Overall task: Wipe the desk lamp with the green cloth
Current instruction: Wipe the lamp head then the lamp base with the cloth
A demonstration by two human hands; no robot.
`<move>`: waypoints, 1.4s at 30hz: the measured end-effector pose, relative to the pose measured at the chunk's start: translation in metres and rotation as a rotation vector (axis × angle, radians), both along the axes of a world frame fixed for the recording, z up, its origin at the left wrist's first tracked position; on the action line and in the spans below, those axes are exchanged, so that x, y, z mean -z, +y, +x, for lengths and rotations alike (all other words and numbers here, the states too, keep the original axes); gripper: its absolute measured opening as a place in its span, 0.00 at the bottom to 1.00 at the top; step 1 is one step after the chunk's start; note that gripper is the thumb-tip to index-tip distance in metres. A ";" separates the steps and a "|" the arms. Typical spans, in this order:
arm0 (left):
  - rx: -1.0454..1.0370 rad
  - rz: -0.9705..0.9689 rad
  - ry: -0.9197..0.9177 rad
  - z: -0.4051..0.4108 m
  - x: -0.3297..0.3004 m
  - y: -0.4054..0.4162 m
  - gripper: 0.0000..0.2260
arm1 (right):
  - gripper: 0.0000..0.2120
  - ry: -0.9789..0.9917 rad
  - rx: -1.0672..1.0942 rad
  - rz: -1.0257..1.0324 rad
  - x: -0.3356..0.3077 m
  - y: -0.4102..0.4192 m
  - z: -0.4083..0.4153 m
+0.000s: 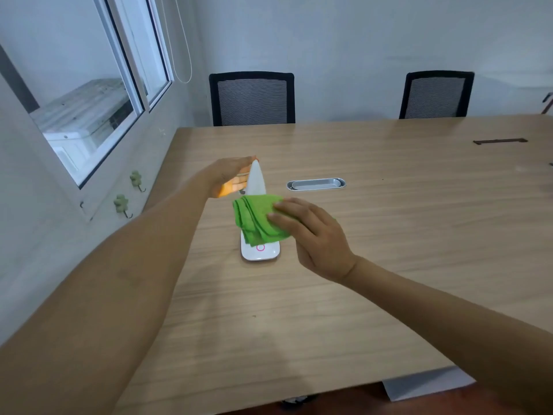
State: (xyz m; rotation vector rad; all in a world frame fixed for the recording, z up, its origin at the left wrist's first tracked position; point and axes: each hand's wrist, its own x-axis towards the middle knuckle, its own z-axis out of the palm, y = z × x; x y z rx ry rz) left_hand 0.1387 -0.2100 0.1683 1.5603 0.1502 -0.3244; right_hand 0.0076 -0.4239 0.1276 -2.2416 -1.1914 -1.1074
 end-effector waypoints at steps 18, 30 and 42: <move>0.261 0.987 -0.097 -0.031 0.124 0.031 0.27 | 0.21 0.428 0.391 -0.460 0.109 -0.016 0.084; 0.374 1.160 -0.175 -0.034 0.180 0.027 0.28 | 0.25 0.929 0.534 -0.061 0.128 0.026 0.149; 0.409 1.202 -0.178 -0.032 0.177 0.028 0.29 | 0.28 0.677 0.146 -0.247 0.158 0.009 0.095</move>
